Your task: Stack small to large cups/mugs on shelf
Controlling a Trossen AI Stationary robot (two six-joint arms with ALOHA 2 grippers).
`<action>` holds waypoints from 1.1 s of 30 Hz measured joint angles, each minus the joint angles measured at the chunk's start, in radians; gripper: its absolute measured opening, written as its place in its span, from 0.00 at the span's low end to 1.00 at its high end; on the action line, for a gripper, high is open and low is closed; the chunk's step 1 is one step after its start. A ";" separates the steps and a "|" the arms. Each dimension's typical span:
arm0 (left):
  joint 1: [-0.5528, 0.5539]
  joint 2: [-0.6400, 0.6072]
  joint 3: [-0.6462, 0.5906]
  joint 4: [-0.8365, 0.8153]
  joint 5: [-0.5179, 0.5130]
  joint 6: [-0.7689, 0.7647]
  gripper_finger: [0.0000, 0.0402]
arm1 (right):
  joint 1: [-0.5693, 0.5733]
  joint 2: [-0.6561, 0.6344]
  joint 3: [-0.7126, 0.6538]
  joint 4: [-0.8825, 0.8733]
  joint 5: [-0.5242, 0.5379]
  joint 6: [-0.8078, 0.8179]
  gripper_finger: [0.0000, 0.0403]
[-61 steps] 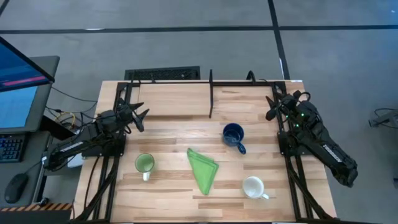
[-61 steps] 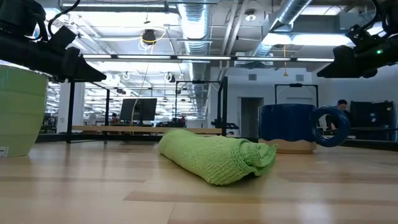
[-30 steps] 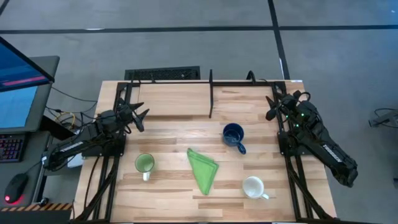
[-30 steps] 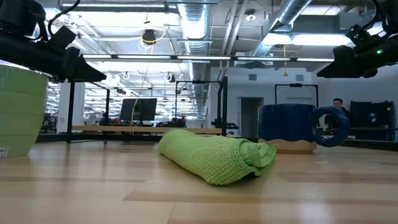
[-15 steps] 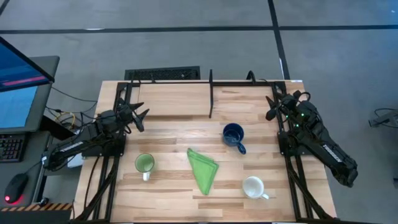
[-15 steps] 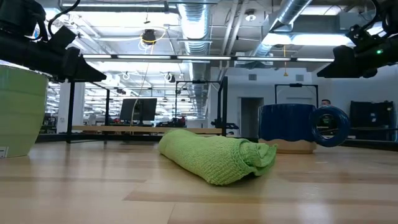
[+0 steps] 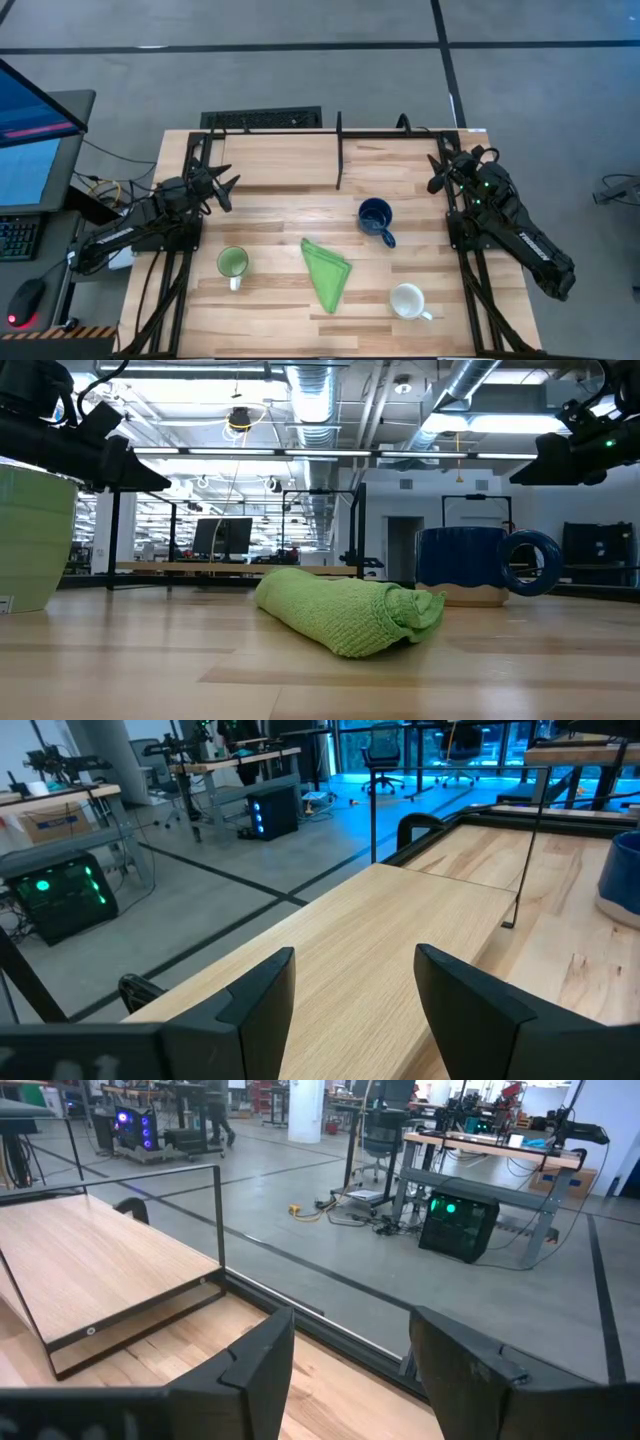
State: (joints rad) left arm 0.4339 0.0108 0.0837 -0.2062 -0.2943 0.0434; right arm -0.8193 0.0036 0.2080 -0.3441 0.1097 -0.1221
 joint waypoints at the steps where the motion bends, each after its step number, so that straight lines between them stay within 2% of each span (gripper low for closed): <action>1: 0.000 0.000 0.000 0.000 0.000 0.000 0.50 | 0.000 0.000 0.000 0.000 0.000 0.000 0.55; 12: 0.000 0.000 0.000 0.000 0.000 0.001 0.50 | 0.000 0.000 0.000 0.000 0.000 0.000 0.55; 23: 0.000 0.000 0.000 0.000 -0.002 0.114 0.50 | 0.000 0.000 0.000 0.000 0.000 0.000 0.55; 29: 0.000 0.000 0.000 0.000 -0.002 0.105 0.50 | 0.000 0.000 0.000 0.000 0.000 -0.103 0.55; 33: 0.000 0.000 0.000 0.000 -0.002 0.090 0.50 | 0.000 0.000 0.000 0.003 0.000 -0.112 0.55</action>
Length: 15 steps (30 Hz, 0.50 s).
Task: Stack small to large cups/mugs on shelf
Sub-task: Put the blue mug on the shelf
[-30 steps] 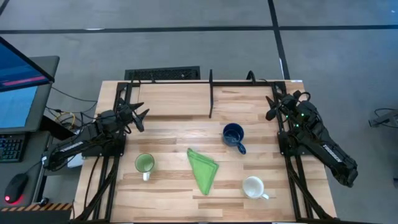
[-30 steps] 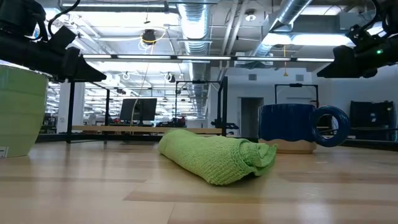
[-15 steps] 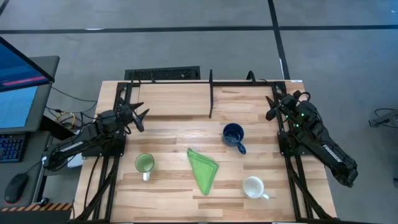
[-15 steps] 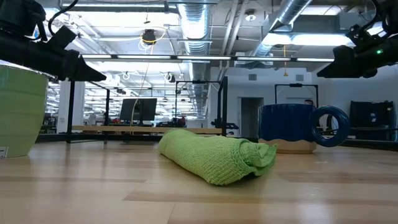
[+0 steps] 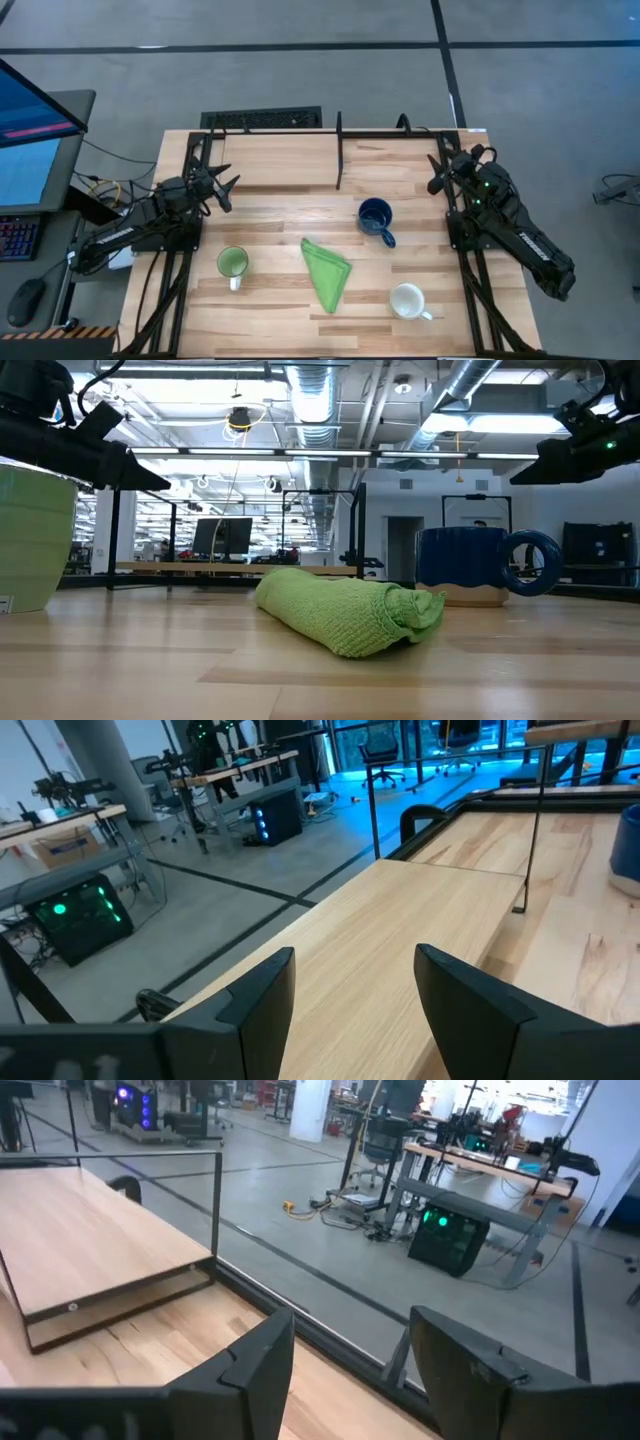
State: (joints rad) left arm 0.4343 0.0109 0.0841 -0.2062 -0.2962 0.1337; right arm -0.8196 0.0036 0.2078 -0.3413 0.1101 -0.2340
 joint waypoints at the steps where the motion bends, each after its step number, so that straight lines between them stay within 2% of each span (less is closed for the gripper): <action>1: 0.000 0.000 0.000 0.000 0.000 0.000 0.50 | 0.000 0.001 0.000 0.005 0.000 0.000 0.55; 6: 0.000 0.000 0.000 0.001 0.001 -0.009 0.50 | 0.002 0.001 0.000 0.010 -0.005 0.010 0.55; 13: 0.000 0.000 -0.001 0.014 0.001 -0.099 0.50 | 0.001 0.001 0.000 0.165 -0.008 0.352 0.55; 15: 0.000 0.000 -0.002 0.026 0.002 -0.097 0.50 | 0.001 0.002 0.000 0.216 -0.029 0.376 0.55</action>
State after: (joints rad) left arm 0.4343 0.0109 0.0822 -0.1804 -0.2939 0.0369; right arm -0.8185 0.0051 0.2078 -0.1253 0.0814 0.1420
